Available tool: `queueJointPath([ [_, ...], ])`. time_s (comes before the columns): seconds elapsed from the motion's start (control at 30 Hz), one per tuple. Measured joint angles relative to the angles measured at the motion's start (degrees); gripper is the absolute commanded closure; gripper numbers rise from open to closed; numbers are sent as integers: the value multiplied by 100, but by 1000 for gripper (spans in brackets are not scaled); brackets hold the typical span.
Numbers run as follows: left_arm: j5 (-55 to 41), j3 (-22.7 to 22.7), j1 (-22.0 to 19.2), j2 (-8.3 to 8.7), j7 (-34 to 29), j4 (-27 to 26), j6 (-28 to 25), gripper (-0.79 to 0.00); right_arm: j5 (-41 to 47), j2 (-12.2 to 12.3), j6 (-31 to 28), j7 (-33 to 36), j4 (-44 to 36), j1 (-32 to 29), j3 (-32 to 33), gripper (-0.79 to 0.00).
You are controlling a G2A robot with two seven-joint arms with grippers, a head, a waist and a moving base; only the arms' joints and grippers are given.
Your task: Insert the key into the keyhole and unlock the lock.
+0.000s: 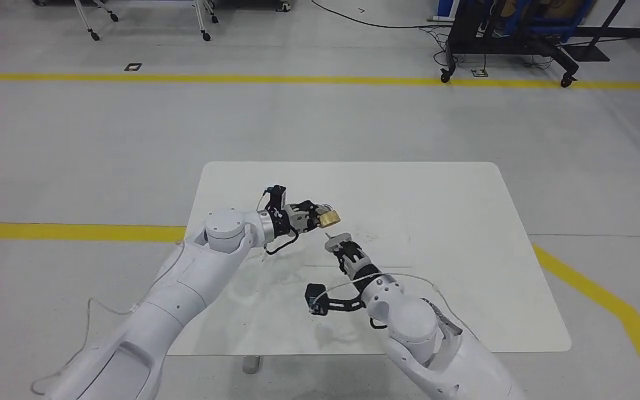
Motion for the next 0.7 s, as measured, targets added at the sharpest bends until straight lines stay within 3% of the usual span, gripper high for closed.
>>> queueJointPath([
  [0.7,270,-248,74,-77,-185,31,45,0,-34,-201,-151,630,146,119,-92,0],
])
